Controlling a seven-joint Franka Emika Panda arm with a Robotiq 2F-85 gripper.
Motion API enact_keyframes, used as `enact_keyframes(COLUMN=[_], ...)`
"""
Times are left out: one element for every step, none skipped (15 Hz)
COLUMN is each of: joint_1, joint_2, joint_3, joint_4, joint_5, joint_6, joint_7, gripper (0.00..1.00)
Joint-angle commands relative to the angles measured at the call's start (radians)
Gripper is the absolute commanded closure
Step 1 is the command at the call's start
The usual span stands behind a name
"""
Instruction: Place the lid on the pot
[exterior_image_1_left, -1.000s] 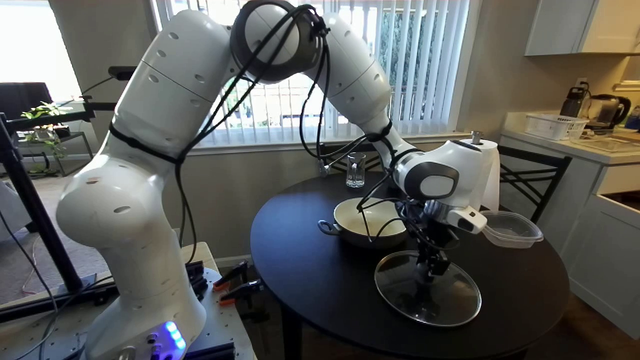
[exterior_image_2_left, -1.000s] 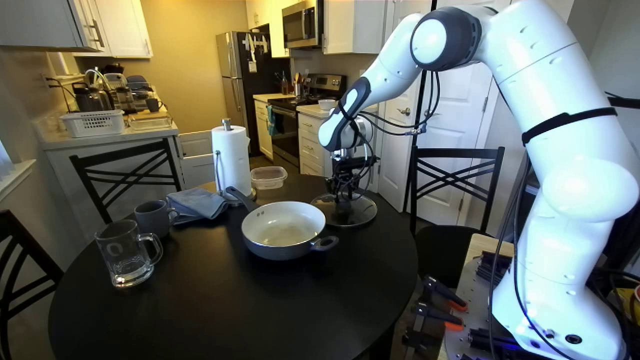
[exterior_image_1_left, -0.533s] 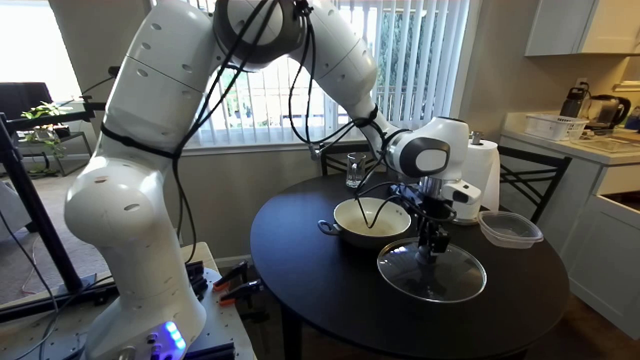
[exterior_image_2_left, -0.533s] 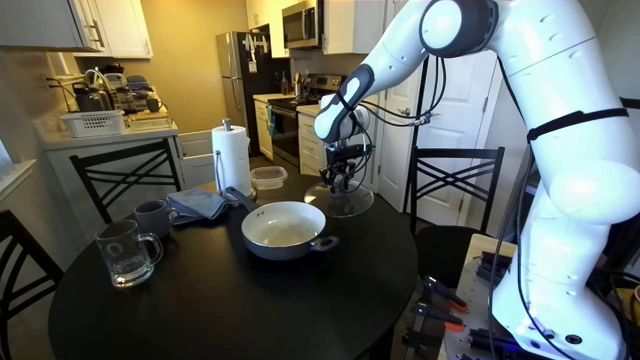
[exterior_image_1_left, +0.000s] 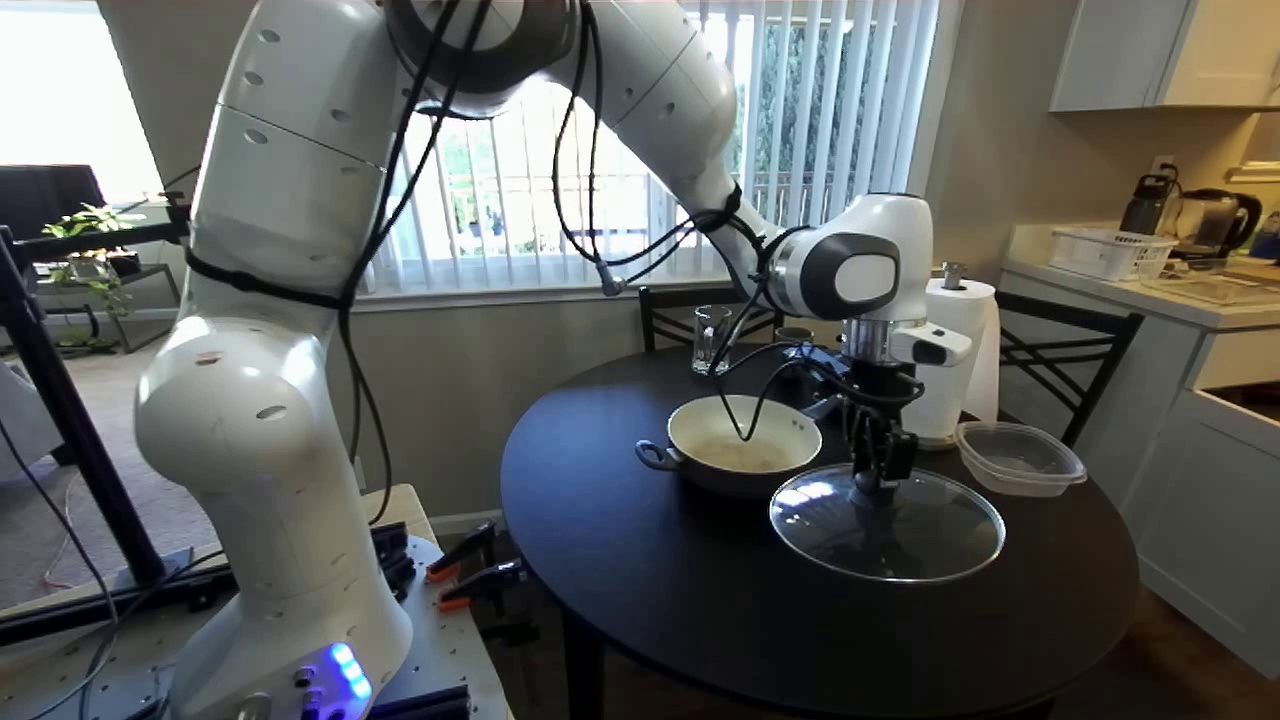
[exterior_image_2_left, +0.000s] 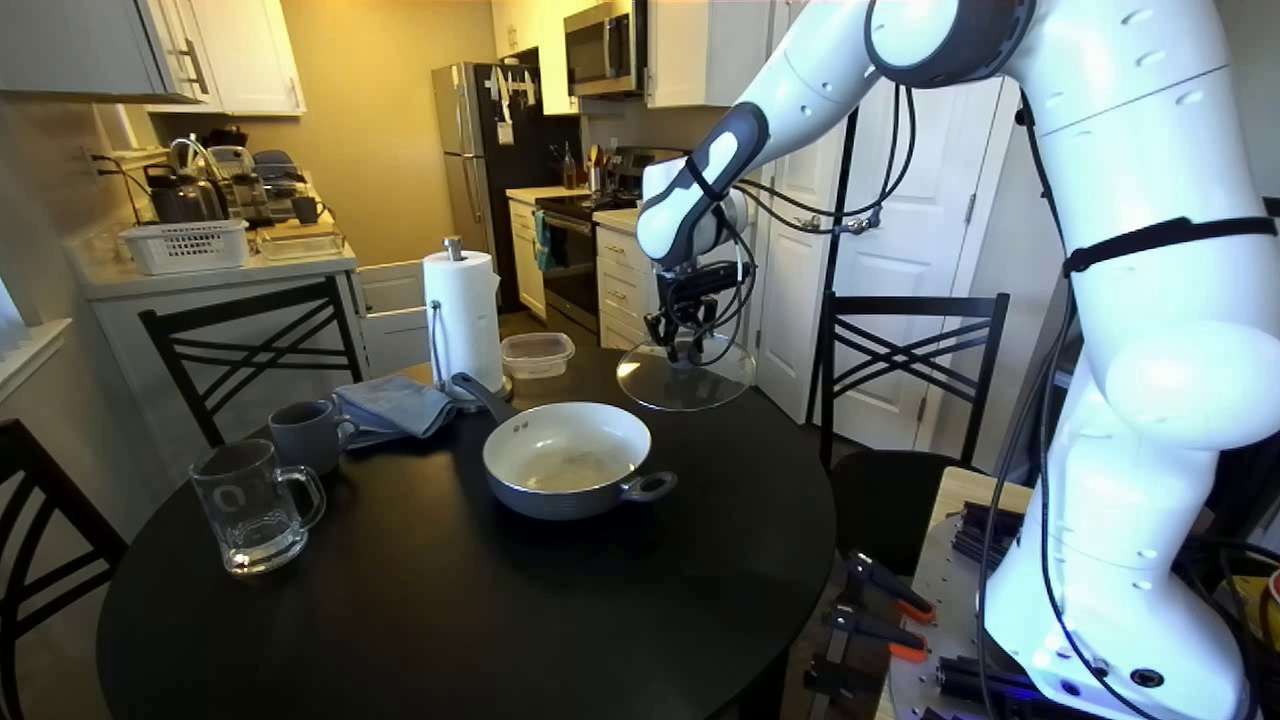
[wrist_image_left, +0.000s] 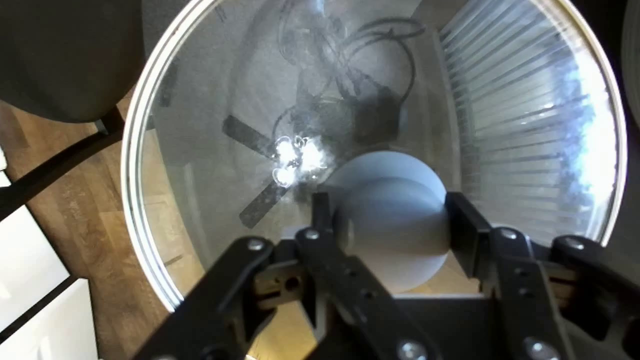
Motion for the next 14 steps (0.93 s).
enact_keyframes(joint_1=[0.003, -0.001, 0.0, 0.001, 0.005, 0.009, 0.013, 0.017, 0.023, 0.028, 0.035, 0.041, 0.048, 0.055], joint_2=[-0.081, -0.084, -0.086, -0.088, -0.091, -0.092, -0.087, -0.082, -0.074, -0.064, -0.059, -0.054, -0.052, -0.051], joint_3=[-0.007, 0.005, 0.013, 0.022, 0.033, 0.044, 0.055, 0.067, 0.079, 0.086, 0.095, 0.103, 0.112, 0.12], joint_4=[-0.037, -0.035, -0.034, -0.033, -0.032, -0.031, -0.022, -0.014, -0.002, 0.01, 0.021, 0.03, 0.039, 0.048], joint_5=[-0.051, -0.043, -0.042, -0.04, -0.041, -0.046, -0.05, -0.055, -0.059, -0.065, -0.071, -0.08, -0.088, -0.097], joint_6=[-0.027, -0.034, -0.038, -0.045, -0.054, -0.061, -0.07, -0.079, -0.09, -0.099, -0.112, -0.123, -0.134, -0.145], joint_7=[0.018, -0.005, -0.014, -0.024, -0.034, -0.048, -0.057, -0.069, -0.078, -0.083, -0.088, -0.093, -0.097, -0.106], gripper=[0.67, 0.67, 0.67, 0.67, 0.67, 0.67, 0.67, 0.67, 0.67, 0.67, 0.67, 0.67, 0.67, 0.67])
